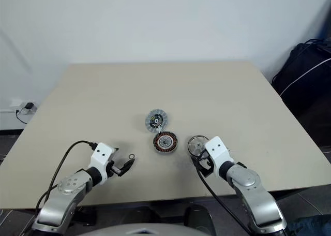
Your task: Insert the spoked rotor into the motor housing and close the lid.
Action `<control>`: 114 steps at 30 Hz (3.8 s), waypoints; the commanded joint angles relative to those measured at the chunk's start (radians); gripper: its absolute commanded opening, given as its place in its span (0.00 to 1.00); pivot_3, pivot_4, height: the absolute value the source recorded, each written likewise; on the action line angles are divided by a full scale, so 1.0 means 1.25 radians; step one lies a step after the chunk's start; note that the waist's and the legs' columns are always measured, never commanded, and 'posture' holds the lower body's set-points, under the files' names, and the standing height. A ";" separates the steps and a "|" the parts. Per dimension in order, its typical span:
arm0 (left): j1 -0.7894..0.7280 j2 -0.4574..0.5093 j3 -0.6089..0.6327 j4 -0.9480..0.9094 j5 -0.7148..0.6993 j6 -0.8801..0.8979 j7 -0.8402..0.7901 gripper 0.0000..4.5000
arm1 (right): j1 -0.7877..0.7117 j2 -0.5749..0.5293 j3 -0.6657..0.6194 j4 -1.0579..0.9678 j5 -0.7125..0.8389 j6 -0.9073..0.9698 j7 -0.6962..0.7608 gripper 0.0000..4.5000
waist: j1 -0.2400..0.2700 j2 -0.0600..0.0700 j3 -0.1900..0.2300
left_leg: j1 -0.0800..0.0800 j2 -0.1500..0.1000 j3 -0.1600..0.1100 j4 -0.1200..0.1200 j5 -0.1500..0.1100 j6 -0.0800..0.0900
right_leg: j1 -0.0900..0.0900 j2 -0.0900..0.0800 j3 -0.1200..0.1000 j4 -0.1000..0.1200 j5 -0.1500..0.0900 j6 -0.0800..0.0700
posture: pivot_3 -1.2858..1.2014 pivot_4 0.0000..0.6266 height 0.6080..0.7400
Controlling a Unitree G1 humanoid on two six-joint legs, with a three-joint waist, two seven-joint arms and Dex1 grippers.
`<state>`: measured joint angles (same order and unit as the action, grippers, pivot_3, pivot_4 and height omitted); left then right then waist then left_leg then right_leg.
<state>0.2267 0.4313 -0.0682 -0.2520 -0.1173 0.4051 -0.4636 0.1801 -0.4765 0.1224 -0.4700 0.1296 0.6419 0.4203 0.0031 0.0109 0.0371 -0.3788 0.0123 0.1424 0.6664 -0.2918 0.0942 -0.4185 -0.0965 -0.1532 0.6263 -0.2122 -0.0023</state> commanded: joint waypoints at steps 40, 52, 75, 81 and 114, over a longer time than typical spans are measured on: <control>-0.115 -0.019 -0.069 0.160 0.088 -0.001 -0.009 1.00 | -0.006 0.029 -0.012 -0.019 -0.004 -0.015 -0.018 0.99 | 0.007 0.000 -0.002 | 0.000 0.000 0.000 0.000 0.001 -0.001 | 0.000 0.000 0.000 0.000 0.000 0.000 | 0.52 0.00 1.00; -0.080 -0.020 -0.056 0.138 0.075 0.041 -0.010 0.21 | -0.014 0.033 -0.010 -0.017 -0.007 -0.016 -0.016 1.00 | -0.003 0.001 -0.004 | 0.001 0.000 0.000 0.000 0.001 -0.002 | 0.001 0.000 0.000 0.001 0.000 0.000 | 0.52 0.00 1.00; -0.303 -0.117 -0.141 0.100 -0.014 0.013 -0.097 0.15 | -0.029 0.044 0.001 -0.011 -0.012 -0.018 -0.020 1.00 | 0.008 -0.001 -0.003 | 0.000 0.000 0.000 0.001 0.002 -0.002 | 0.003 0.001 0.000 0.001 0.000 0.000 | 0.52 0.00 1.00; -0.367 -0.150 -0.171 0.253 0.033 -0.067 -0.089 0.15 | -0.033 0.050 0.007 -0.012 -0.012 -0.019 -0.026 1.00 | 0.009 -0.001 -0.003 | 0.000 0.000 0.000 0.002 0.002 -0.002 | 0.003 0.001 0.000 0.001 0.001 0.002 | 0.52 0.00 1.00; -0.454 -0.273 -0.189 0.508 0.091 -0.170 -0.087 0.15 | -0.036 0.068 0.024 -0.010 -0.014 -0.028 -0.037 1.00 | 0.009 -0.001 -0.003 | -0.003 0.000 0.000 0.013 -0.003 0.005 | 0.003 -0.001 0.000 0.001 0.004 0.006 | 0.52 0.00 1.00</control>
<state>-0.3217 0.0996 -0.3031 0.3913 -0.0035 0.2062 -0.5685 0.1520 -0.3932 0.1515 -0.4522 0.1182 0.6318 0.3722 0.0143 0.0094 0.0335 -0.3833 0.0121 0.1419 0.6827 -0.2955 0.1011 -0.4150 -0.0974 -0.1532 0.6275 -0.2072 0.0057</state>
